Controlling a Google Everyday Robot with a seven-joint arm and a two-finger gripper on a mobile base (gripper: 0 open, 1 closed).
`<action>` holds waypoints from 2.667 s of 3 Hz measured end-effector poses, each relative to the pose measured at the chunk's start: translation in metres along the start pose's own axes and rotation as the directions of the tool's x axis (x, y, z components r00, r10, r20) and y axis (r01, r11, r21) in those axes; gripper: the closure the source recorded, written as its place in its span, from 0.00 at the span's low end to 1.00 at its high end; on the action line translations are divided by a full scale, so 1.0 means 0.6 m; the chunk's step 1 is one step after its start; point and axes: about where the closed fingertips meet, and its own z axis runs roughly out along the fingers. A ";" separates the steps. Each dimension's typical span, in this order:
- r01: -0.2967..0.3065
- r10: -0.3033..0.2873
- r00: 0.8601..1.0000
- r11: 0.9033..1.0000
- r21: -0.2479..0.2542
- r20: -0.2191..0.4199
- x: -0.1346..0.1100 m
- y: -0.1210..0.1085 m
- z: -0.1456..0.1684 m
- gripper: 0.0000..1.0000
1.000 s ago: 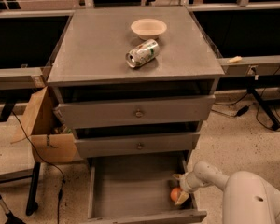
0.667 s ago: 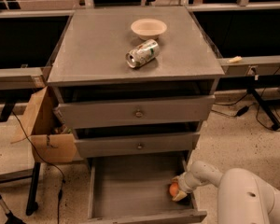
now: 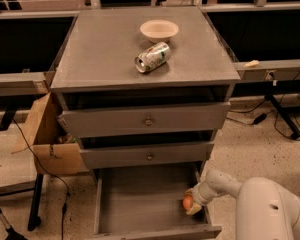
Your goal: Pick orange from bottom drawer and place on counter
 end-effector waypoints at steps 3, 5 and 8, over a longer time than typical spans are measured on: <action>0.124 -0.124 0.992 0.992 0.009 -0.006 -0.112 -0.002 -0.315 1.00; 0.236 -0.236 0.969 0.972 0.016 0.070 -0.226 0.022 -0.559 1.00; 0.310 -0.322 0.940 0.944 0.112 0.114 -0.383 0.012 -0.839 1.00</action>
Offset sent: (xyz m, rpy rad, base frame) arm -0.0042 -0.0137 0.2287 -0.0689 -0.0666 0.1348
